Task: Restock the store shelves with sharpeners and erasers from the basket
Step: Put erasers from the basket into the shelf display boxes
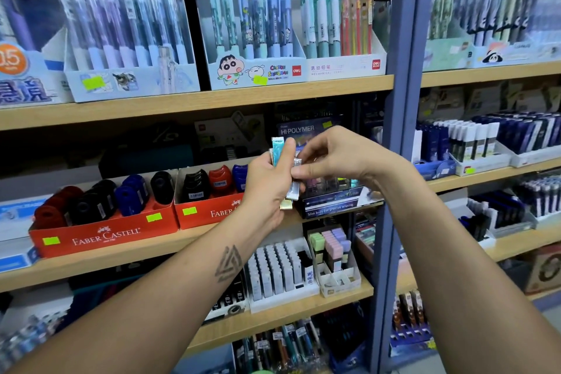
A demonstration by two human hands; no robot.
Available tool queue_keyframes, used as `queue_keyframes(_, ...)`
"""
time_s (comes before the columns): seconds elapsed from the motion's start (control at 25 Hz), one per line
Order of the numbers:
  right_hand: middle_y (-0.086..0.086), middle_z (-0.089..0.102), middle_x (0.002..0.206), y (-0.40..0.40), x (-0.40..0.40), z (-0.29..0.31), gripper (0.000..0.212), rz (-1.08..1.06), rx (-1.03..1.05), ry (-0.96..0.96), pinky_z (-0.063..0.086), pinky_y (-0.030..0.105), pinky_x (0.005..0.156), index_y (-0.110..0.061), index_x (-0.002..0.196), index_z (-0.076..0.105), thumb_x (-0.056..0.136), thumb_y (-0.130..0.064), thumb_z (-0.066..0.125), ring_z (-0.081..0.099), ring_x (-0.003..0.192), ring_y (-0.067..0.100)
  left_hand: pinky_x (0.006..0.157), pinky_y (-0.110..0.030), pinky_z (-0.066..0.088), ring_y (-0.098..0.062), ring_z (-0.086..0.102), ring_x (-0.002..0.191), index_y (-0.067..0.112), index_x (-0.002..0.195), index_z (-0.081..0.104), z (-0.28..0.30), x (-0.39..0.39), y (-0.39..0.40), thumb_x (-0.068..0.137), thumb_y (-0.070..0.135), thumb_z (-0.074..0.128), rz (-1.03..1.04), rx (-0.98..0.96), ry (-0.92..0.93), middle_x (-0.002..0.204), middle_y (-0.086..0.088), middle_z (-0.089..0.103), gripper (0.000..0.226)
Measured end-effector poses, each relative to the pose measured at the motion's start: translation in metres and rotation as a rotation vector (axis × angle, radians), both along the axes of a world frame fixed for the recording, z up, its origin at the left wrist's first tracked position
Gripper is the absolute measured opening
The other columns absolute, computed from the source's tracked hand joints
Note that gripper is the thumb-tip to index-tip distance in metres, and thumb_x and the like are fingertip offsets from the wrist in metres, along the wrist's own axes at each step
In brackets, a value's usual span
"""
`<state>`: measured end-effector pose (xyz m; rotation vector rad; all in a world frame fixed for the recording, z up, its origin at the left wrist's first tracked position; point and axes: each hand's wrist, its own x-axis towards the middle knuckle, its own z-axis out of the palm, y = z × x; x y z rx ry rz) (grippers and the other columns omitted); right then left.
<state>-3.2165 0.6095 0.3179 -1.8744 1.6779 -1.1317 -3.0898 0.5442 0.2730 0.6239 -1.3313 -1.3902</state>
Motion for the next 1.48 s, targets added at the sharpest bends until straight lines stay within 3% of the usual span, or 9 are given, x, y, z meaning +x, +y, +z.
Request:
queue_keyframes(0.16,0.017,0.069,0.072,-0.001,0.001,-0.005,0.021,0.068,-0.021,-0.336,0.054,0.034,0.068,0.002,0.083,0.069,0.074,-0.008,0.085,0.064,0.07,0.029,0.054,-0.032,0.05,-0.027,0.063,0.059,0.008,0.085,0.064,-0.002,-0.003,0.0,0.098,0.043,0.058,0.045,0.036,0.005,0.073,-0.014,0.067,0.038)
queue_keyframes(0.28,0.013,0.072,0.078,-0.003,0.0,-0.006,0.011,0.071,-0.071,-0.638,0.061,0.04,0.072,-0.007,0.092,0.057,0.091,-0.001,0.067,0.073,0.08,0.031,0.044,-0.025,0.045,-0.021,0.061,0.051,0.007,0.088,0.062,0.0,0.009,-0.003,0.101,0.041,0.053,0.064,0.076,-0.083,0.067,-0.009,0.062,0.037)
queue_keyframes(0.4,0.007,0.064,0.066,-0.009,-0.004,-0.01,0.002,-0.062,-0.133,-0.39,0.051,0.03,0.049,-0.007,0.099,0.063,0.097,-0.007,0.063,0.065,0.061,0.023,0.038,-0.021,0.034,-0.015,0.047,0.04,0.01,0.082,0.059,-0.001,0.025,-0.003,0.097,0.039,0.061,0.006,0.116,-0.201,0.058,-0.003,0.054,0.033)
queue_keyframes(0.6,-0.004,0.062,0.074,-0.019,-0.009,-0.01,0.025,-0.271,-0.073,0.161,0.043,0.016,0.056,-0.018,0.111,0.07,0.098,-0.004,0.056,0.057,0.058,0.009,0.04,-0.018,0.026,-0.014,0.039,0.04,0.013,0.077,0.054,-0.002,0.034,-0.004,0.094,0.043,0.062,-0.188,0.258,-0.237,0.057,-0.004,0.049,0.036)
queue_keyframes(0.76,-0.003,0.067,0.087,-0.022,-0.003,-0.007,0.016,-0.333,-0.193,0.276,0.043,0.021,0.065,-0.023,0.082,0.07,0.086,-0.009,0.075,0.062,0.081,0.014,0.038,-0.017,0.025,-0.014,0.037,0.04,0.014,0.072,0.052,-0.003,0.038,-0.003,0.095,0.038,0.05,-0.292,0.34,-0.188,0.06,-0.005,0.048,0.034)
queue_keyframes(0.96,0.0,0.061,0.099,-0.032,0.007,-0.007,0.025,-0.281,-0.127,0.44,0.049,0.032,0.08,-0.021,0.109,0.066,0.09,-0.005,0.066,0.057,0.091,0.02,0.037,-0.018,0.026,-0.016,0.039,0.041,0.01,0.084,0.052,-0.006,0.046,-0.005,0.101,0.03,0.049,-0.313,0.259,-0.209,0.064,-0.007,0.051,0.026)
queue_keyframes(1.2,0.001,0.054,0.097,-0.041,0.01,-0.01,0.025,-0.333,-0.158,0.579,0.051,0.034,0.082,-0.019,0.099,0.071,0.079,-0.009,0.081,0.055,0.087,0.019,0.035,-0.018,0.03,-0.014,0.045,0.046,0.009,0.095,0.057,-0.018,0.049,-0.008,0.096,0.028,0.065,-0.288,0.066,-0.26,0.074,-0.006,0.054,0.02)
queue_keyframes(1.28,-0.002,0.054,0.1,-0.037,0.009,-0.007,0.023,-0.352,-0.202,0.536,0.049,0.032,0.083,-0.02,0.106,0.074,0.084,-0.013,0.077,0.052,0.084,0.015,0.036,-0.018,0.032,-0.014,0.045,0.046,0.009,0.092,0.06,-0.018,0.047,-0.006,0.094,0.026,0.069,-0.255,0.028,-0.267,0.071,-0.004,0.055,0.019)
queue_keyframes(1.48,0.012,0.073,0.081,-0.017,0.009,0.004,0.018,-0.03,-0.124,-0.007,0.046,0.028,0.063,-0.009,0.092,0.076,0.081,-0.023,0.082,0.059,0.069,0.013,0.036,-0.019,0.029,-0.012,0.042,0.043,0.006,0.094,0.062,-0.005,0.031,-0.004,0.089,0.017,0.075,-0.173,-0.081,-0.25,0.066,-0.004,0.058,0.017)
